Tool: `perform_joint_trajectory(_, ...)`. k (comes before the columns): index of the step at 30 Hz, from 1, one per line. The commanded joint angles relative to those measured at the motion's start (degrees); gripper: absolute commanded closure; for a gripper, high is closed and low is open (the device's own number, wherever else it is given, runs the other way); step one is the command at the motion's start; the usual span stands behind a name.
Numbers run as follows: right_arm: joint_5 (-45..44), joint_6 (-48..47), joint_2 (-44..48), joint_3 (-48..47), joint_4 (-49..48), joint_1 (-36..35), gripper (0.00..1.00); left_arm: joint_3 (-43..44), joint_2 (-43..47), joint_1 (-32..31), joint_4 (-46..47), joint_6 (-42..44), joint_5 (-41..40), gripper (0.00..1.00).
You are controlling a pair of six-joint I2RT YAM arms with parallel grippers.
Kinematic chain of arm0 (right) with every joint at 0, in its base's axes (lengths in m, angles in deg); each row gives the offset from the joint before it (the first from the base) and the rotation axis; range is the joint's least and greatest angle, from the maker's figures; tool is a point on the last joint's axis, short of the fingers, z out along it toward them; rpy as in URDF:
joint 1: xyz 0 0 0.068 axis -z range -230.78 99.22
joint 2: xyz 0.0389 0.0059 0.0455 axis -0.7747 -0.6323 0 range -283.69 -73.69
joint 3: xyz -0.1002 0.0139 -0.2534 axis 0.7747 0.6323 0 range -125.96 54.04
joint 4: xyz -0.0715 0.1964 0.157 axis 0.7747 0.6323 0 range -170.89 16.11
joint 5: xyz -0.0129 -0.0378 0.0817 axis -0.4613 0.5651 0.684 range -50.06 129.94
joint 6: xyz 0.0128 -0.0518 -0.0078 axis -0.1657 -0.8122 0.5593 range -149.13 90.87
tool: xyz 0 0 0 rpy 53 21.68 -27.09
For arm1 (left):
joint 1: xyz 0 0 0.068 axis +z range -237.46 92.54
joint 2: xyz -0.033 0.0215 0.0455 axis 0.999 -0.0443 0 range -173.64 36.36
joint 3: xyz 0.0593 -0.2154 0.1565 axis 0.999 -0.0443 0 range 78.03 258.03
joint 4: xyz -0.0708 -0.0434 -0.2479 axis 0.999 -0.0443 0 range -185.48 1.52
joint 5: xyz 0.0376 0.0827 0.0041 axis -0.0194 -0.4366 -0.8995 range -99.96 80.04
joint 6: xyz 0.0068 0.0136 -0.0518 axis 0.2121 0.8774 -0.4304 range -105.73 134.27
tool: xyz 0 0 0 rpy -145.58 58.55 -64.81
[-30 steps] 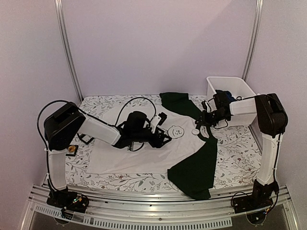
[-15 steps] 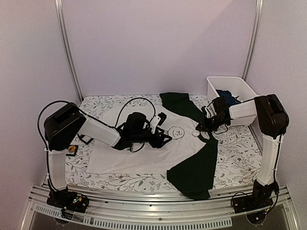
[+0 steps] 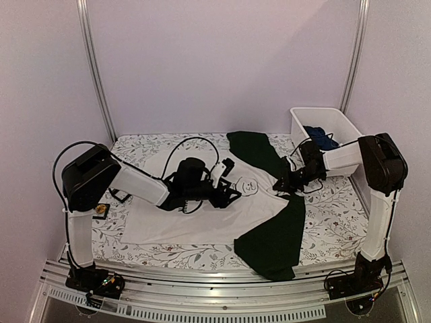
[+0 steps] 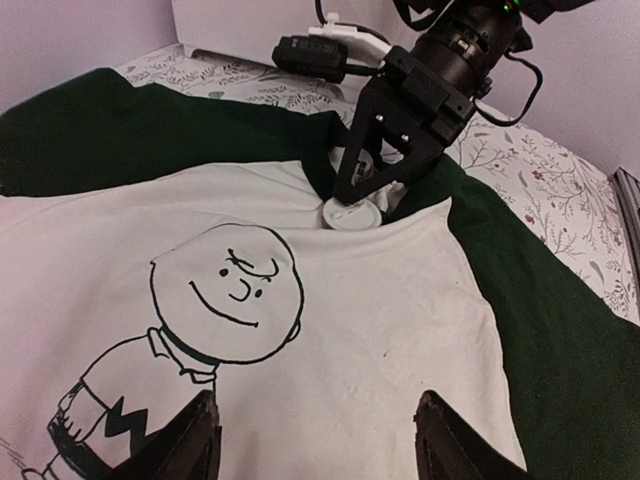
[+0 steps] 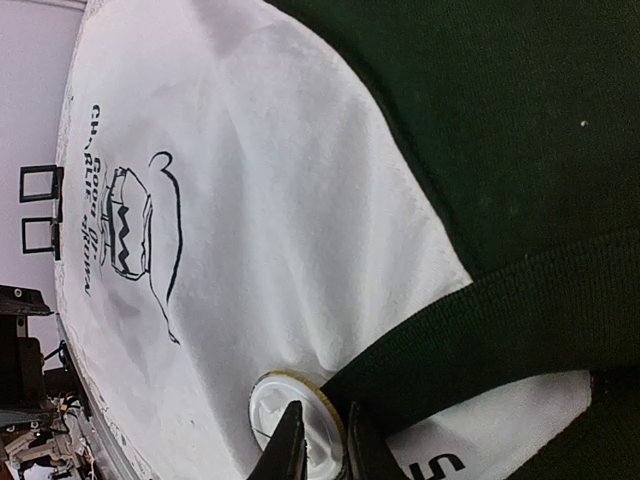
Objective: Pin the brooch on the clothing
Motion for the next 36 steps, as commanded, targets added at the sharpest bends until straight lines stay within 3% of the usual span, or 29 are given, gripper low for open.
perform_joint_trajectory(1,3.4,1.1,1.7,2.1,2.2,-0.4,0.85,-0.9,0.3,-0.3,0.9,1.5,0.5,0.34)
perform_joint_trajectory(13,7.5,0.4,0.8,2.0,1.7,-0.4,1.00,-1.1,0.3,-0.2,0.8,3.1,0.4,0.34)
perform_joint_trajectory(29,5.9,0.2,9.8,4.7,-2.7,-0.4,1.00,-2.7,1.6,0.0,3.9,4.4,3.4,0.35)
perform_joint_trajectory(36,7.7,1.1,12.6,6.2,-7.2,-0.6,1.00,-2.9,2.9,1.1,6.9,-0.5,7.3,0.35)
